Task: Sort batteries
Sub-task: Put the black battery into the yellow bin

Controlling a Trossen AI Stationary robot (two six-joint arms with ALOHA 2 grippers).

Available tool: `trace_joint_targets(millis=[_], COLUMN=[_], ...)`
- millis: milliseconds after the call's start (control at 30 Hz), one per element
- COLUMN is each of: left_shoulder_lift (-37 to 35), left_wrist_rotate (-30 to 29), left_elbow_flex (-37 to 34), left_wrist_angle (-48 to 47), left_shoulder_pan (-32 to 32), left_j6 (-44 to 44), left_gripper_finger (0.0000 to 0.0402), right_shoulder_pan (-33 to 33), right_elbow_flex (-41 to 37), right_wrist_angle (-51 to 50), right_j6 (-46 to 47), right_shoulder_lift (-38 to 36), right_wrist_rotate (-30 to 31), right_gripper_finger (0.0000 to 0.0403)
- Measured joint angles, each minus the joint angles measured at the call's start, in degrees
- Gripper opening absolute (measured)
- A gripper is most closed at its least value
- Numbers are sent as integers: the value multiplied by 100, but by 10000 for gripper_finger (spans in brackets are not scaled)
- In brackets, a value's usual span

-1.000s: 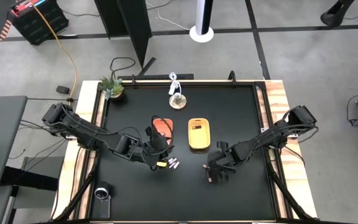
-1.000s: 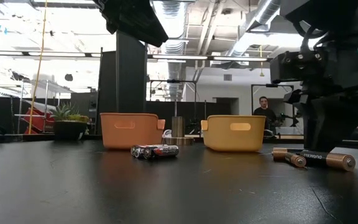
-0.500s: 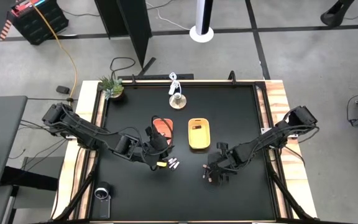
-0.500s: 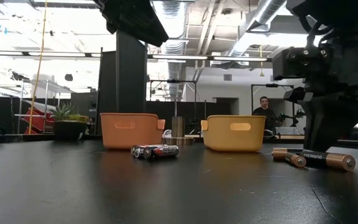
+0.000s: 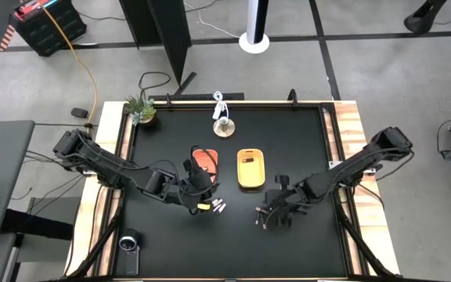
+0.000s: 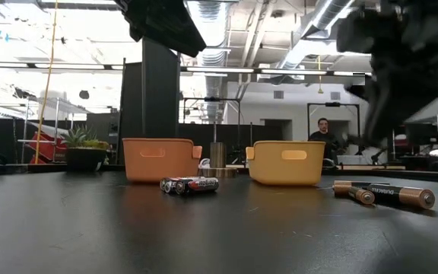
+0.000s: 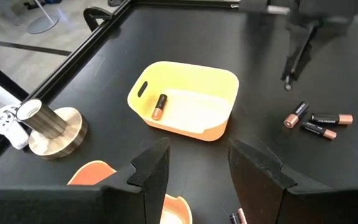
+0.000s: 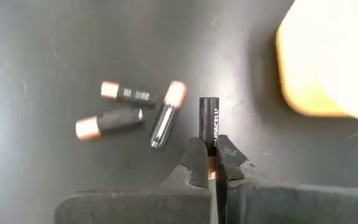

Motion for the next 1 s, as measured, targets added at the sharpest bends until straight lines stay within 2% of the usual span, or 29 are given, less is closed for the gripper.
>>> trace_joint_targets(millis=[167,300,500,667,833,1000], left_shoulder_lift=[0,0,0,0,0,0], left_wrist_rotate=[109,109,109,107,107,105], left_elbow_flex=[0,0,0,0,0,0], left_wrist_angle=[-9,-9,-11,-22,-22,-22], left_shoulder_pan=[-6,-11,-11,-33,-33,-33], left_j6=[-51,-65,-205,-286,-306,-305], left_gripper_finger=[157,157,157,157,157,157], right_shoulder_pan=[-283,-686,-1550,-2084,-2244,-2234], right_elbow_flex=[97,347,577,583,584,584], right_wrist_angle=[162,179,209,144,190,251], right_j6=[-576,-1355,-2267,-2642,-2928,-3083], right_shoulder_lift=[-482,-578,-302,183,646,817], right_wrist_rotate=[560,828,855,608,490,431], right_gripper_finger=[0,2,4,5,10,39])
